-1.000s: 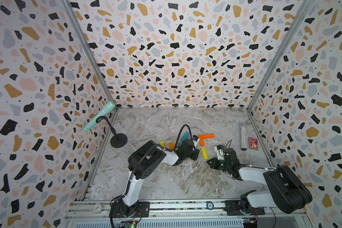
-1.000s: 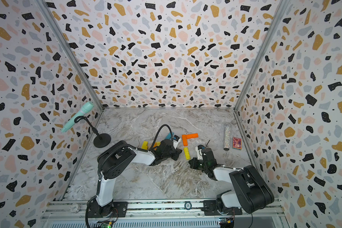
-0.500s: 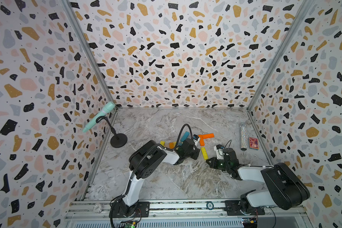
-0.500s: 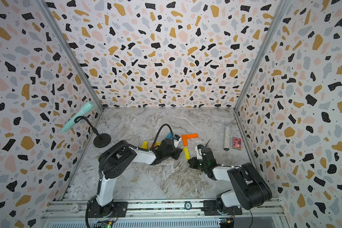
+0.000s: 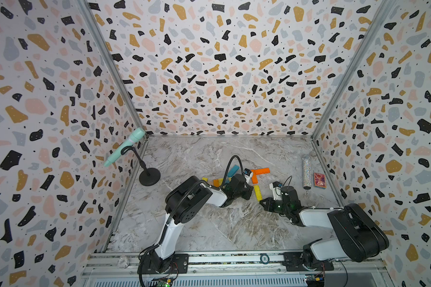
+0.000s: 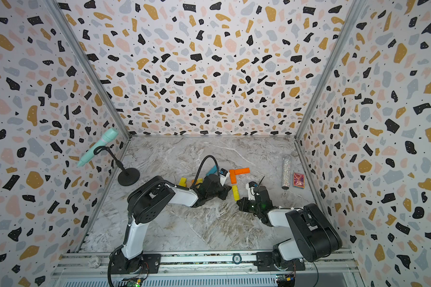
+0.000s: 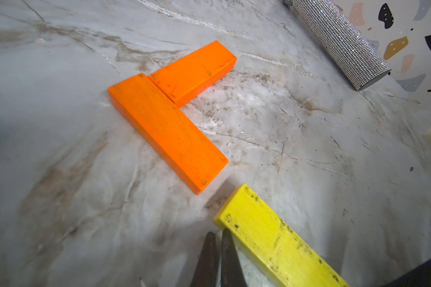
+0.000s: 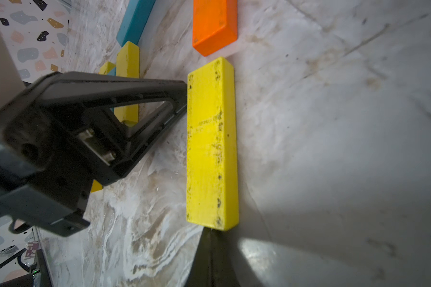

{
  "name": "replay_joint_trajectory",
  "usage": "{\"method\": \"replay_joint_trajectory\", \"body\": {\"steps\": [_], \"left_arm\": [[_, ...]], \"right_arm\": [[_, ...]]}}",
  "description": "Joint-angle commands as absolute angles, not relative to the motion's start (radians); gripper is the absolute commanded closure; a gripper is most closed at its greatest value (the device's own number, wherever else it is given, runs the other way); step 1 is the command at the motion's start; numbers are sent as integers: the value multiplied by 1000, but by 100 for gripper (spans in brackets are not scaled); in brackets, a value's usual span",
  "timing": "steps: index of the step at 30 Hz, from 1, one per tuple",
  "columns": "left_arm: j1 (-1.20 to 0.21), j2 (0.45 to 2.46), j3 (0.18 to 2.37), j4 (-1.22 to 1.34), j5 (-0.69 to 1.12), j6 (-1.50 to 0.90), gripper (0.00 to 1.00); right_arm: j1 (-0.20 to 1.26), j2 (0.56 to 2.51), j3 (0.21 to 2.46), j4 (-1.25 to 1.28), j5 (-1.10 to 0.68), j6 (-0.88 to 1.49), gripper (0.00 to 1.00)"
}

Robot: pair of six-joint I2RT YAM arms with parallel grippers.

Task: Assemble the number 6 with building blocks
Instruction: Assemble the building block at the center of the board.

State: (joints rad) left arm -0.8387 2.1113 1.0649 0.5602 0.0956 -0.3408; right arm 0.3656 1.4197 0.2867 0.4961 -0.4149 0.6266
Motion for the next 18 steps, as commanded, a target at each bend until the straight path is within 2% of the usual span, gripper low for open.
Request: {"method": "replay_joint_trajectory", "body": {"steps": [1,18], "left_arm": [[-840,2136,1077,539,86,-347,100],[-838,2151,1096,521,76,-338,100]], "right_arm": [[360,1433,282,483,-398,632,96],[352,1464,307,492,-399,625,96]]}}
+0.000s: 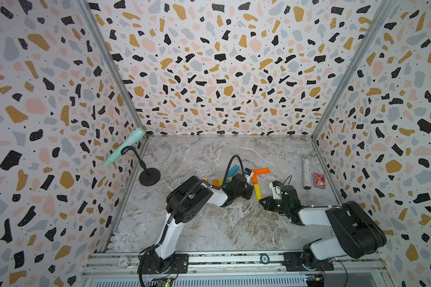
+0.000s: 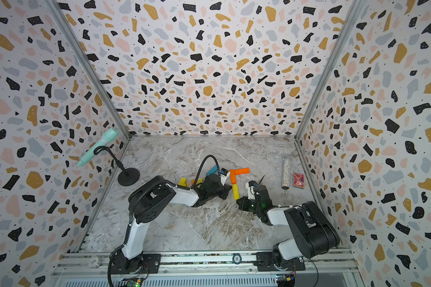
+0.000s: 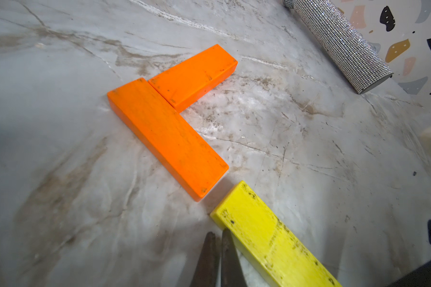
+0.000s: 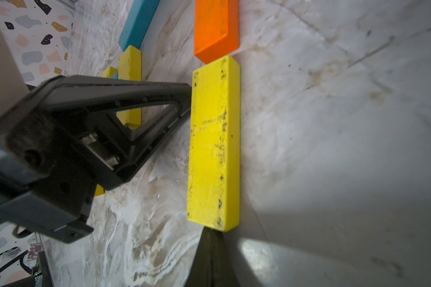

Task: Assemble the number 6 with building blocks
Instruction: Assemble the building block at the center of the board.

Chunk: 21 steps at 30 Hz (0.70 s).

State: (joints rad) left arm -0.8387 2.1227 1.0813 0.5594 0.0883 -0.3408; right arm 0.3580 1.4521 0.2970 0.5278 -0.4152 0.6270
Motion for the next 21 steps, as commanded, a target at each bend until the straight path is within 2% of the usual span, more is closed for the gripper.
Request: {"method": "replay_joint_trajectory", "body": {"steps": [1,21], "left_arm": [[-839,2153,1095,520,75,-338,100],[-839,2102,1073,510,55,-333,100]], "right_arm": [[353,1466,309,493,-397,624,96],[348,1480,325,479,-394,609,93]]}}
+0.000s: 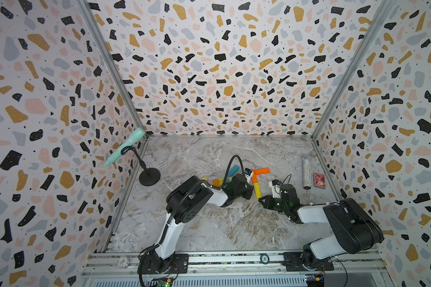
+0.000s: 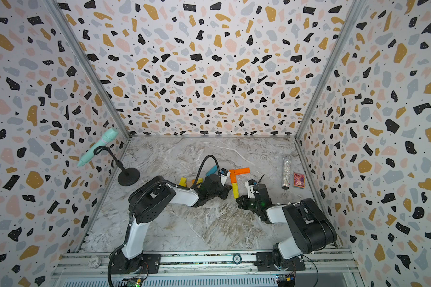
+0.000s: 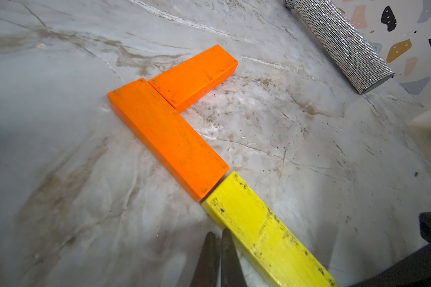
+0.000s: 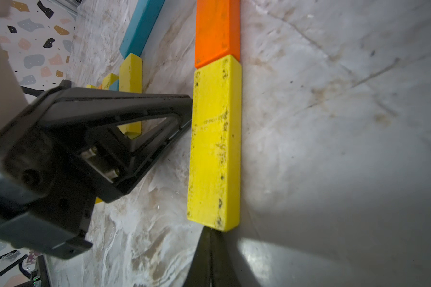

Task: Assemble the number 6 with building blocks
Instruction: Assemble the building block at the center of the board, then pick up the building block from the center of the board.

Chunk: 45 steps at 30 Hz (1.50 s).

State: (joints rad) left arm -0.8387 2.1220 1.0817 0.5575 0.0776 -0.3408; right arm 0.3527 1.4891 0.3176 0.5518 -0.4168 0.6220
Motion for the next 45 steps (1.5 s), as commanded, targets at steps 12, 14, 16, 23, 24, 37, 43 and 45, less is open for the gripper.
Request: {"method": "replay_joint_trajectory", "body": {"steps": [12,14,16,23,24,37,43,45], "left_arm": [[-837,2014,1052,486,27,-321,100],[-834,1987,1055,462,16,-319,100],[-829,1955,1059,445,7,-322,100],[-808,1759,1045,350,-72,-293,100],[-801,1723,1030,342,-104,-291,100],[-500,1420,606,596,-211,-407,42],[-450,1440,557,661,-195,-403,26],[-450,1438,551,667,-207,-391,22]], "right_arm": [[347,1487,351,465,-396,597,88],[348,1473,352,461,-399,600,82],[348,1442,350,452,-398,607,76],[347,1261,404,250,-352,559,66],[348,1240,425,213,-344,544,64],[544,1488,993,-185,-111,267,42],[594,1729,1197,-212,-137,264,41],[597,1793,1248,-199,-146,282,41]]}}
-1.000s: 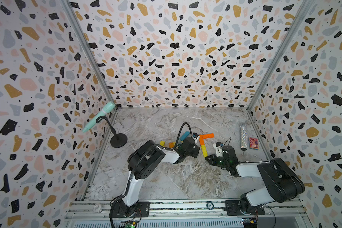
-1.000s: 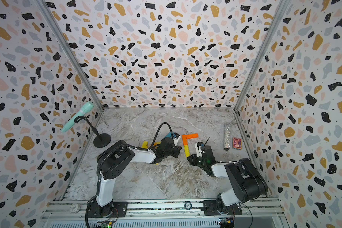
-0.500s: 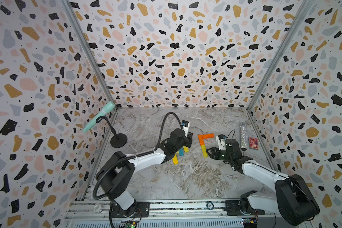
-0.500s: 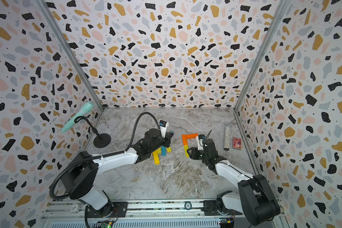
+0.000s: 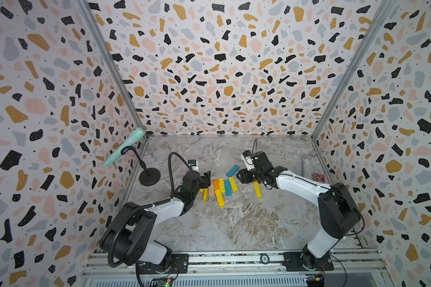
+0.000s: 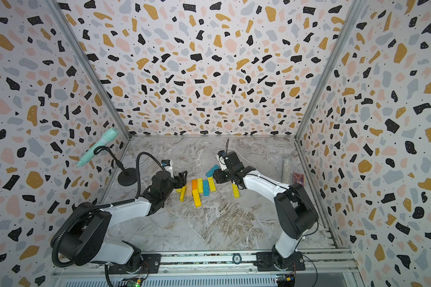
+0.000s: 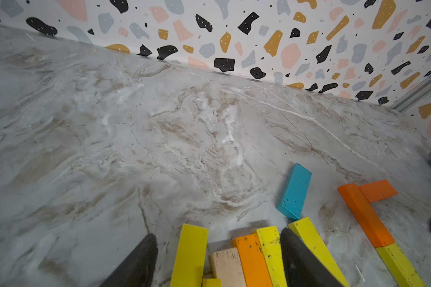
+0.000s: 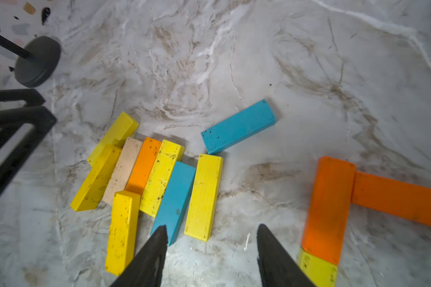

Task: Assemble the number 6 with building blocks
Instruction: Pick up the building block from the center of the board.

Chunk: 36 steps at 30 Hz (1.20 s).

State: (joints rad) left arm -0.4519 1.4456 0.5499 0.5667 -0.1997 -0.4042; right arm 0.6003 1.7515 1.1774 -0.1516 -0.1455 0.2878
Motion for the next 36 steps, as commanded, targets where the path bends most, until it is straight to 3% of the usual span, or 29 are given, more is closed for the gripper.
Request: {"method": "replay_joint_trajectory", "body": {"steps": [1,6,23,29,36], "left_arm": [[-450,1435,545,673,-212,-382,20],[-450,1395,523,675,-268,-364,14],[-449,1400,521,678,-278,-354,15],[-450,1400,522,678,-275,-354,16],[-450,1394,518,679,-276,-356,17]], "right_arm": [[597,1823,1272,-187,-151,291,40],[595,1946,1336,-129,-183,338,35],[612,2281,1754,-283,-95,305,28],[654,2381,1911,-410,-7,245,30],[660,2382,1906,-432,30,232,44]]}}
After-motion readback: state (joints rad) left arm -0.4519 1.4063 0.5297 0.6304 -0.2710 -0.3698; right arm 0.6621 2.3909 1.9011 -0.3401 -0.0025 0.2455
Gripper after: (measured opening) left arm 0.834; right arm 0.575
